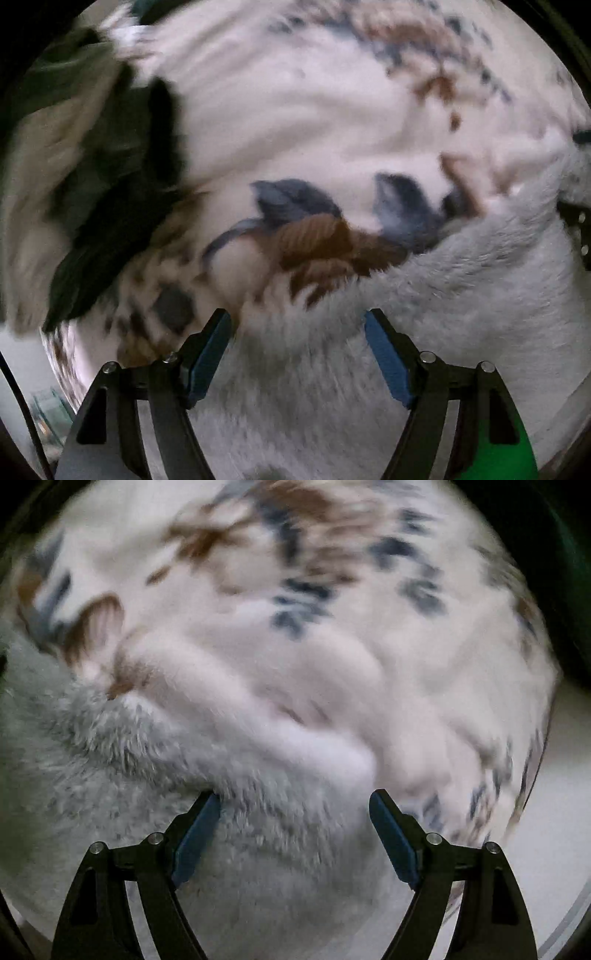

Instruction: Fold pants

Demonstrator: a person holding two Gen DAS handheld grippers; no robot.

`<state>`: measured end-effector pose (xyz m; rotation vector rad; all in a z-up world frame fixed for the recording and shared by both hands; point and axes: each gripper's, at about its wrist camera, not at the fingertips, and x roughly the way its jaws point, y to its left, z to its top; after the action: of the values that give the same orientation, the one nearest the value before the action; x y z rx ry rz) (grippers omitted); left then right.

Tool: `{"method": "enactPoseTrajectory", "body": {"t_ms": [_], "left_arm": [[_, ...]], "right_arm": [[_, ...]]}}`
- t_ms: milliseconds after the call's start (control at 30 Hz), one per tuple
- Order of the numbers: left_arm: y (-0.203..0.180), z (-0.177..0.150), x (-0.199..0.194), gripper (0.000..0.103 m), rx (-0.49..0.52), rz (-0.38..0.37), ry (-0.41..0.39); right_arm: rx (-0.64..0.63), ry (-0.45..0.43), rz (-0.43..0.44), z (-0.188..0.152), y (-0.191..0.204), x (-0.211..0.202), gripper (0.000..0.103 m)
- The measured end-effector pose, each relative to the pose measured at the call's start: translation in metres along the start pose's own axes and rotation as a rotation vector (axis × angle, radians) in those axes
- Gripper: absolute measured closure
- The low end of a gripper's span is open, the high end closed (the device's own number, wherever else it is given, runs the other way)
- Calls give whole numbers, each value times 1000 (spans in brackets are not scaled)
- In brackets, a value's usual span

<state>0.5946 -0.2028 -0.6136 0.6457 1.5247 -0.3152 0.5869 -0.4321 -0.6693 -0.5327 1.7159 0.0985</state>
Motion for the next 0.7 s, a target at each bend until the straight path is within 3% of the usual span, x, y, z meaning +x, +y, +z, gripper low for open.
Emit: {"method": "enactPoseTrajectory", "body": {"t_ms": [67, 100, 133, 167, 200, 267, 400, 700], "left_arm": [[-2, 6, 19, 39, 54, -60, 33], [-1, 7, 22, 44, 69, -99, 26], [1, 6, 22, 56, 73, -137, 18], [3, 5, 22, 72, 73, -174, 11], [4, 4, 20, 78, 69, -204, 0], [5, -2, 15, 89, 69, -206, -48], [0, -15, 4, 98, 76, -161, -122], [17, -56, -72, 100, -108, -172, -286]], "right_arm": [[-41, 23, -11, 21, 5, 11, 20], [-45, 25, 5, 20, 6, 11, 34], [-32, 35, 55, 21, 6, 13, 45], [-3, 36, 114, 18, 5, 10, 64], [19, 29, 144, 26, 6, 12, 77], [43, 8, 175, 19, 6, 2, 92], [130, -59, 179, -13, -4, -21, 94], [289, -223, 213, -87, -23, -90, 95]]}}
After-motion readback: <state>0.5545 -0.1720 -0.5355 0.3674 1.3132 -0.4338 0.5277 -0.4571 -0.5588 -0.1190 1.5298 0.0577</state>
